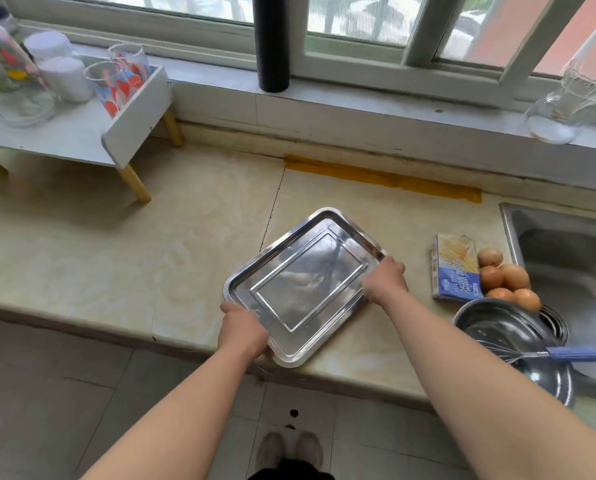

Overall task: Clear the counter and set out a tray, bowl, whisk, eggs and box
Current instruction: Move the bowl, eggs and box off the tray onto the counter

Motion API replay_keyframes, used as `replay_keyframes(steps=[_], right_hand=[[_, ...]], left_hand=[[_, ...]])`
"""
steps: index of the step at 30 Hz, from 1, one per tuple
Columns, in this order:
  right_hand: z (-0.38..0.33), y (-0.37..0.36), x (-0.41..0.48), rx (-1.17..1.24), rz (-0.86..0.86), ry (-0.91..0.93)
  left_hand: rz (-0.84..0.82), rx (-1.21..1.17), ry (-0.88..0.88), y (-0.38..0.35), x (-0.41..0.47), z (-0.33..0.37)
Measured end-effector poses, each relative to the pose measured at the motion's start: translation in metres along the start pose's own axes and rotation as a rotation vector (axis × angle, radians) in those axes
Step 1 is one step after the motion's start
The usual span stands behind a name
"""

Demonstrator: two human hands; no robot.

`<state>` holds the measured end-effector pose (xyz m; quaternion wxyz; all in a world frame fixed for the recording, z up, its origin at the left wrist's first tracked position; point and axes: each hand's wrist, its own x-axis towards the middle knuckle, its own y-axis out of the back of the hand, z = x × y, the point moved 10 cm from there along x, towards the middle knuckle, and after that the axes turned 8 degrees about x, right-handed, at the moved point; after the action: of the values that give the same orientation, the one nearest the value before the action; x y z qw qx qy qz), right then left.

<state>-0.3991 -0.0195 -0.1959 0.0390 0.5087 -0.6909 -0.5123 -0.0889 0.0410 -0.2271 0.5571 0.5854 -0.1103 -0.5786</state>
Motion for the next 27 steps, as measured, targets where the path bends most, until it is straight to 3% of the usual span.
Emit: replay_keyframes(steps=[11,19,27], right_hand=[[0.006,0.009,0.029,-0.086,-0.033,-0.018],[0.026,0.009,0.019,0.028,-0.032,-0.128],[0.004,-0.008,-0.008,0.082,-0.035,-0.105]], left_hand=[[0.029,-0.061,0.094,0.005,0.006,0.007],[0.088,-0.002,0.063,0.037,0.014,0.009],[0.187,0.052,-0.006,0.094,0.042,0.007]])
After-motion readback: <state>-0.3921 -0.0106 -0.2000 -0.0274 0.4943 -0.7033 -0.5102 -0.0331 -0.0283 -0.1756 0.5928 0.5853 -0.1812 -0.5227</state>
